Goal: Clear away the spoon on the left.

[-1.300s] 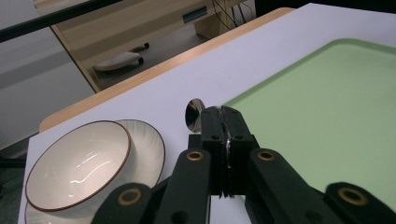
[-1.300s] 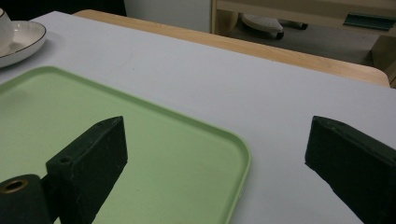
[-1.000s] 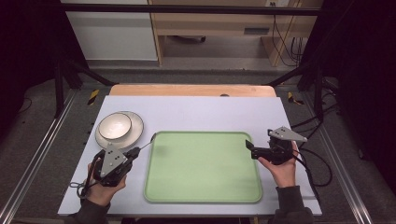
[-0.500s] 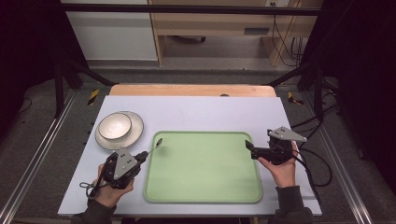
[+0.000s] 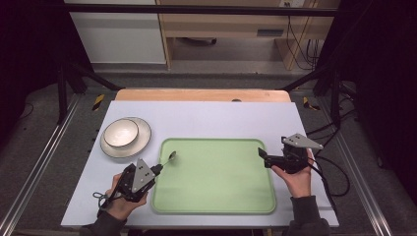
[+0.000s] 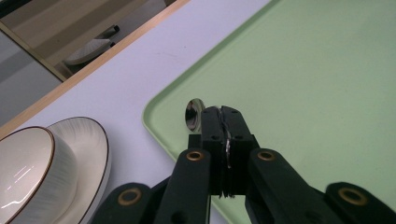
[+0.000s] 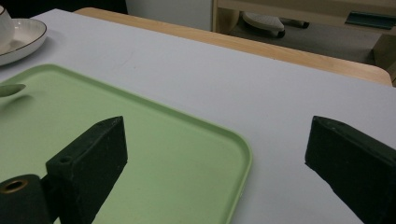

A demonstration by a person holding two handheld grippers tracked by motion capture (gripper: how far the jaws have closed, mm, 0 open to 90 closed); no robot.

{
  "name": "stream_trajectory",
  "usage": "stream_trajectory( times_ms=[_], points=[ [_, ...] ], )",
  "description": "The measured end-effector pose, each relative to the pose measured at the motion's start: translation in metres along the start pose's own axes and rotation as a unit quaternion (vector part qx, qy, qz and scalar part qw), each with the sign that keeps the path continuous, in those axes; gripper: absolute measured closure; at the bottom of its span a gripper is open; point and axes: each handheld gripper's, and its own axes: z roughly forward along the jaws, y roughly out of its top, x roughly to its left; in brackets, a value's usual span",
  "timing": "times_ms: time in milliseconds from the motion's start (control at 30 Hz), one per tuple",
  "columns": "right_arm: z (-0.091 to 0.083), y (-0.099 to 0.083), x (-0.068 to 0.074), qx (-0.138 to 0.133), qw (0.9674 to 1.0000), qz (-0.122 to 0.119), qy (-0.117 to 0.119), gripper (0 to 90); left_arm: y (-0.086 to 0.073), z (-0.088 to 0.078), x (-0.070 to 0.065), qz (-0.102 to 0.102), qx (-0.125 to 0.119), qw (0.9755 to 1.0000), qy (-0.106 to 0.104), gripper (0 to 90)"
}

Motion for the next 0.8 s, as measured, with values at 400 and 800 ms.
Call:
stream_trajectory(
  times_ms=[400,800],
  points=[
    [0.001,0.0,0.0,0.002,1.0,-0.001,0.002,5.9,0.001,0.005,-0.012,0.041,0.013,0.999,0.008,88.4],
    [0.001,0.0,0.0,0.002,1.0,-0.003,0.001,5.9,0.003,0.009,-0.023,0.092,0.023,0.9955,0.001,85.7]
  ],
)
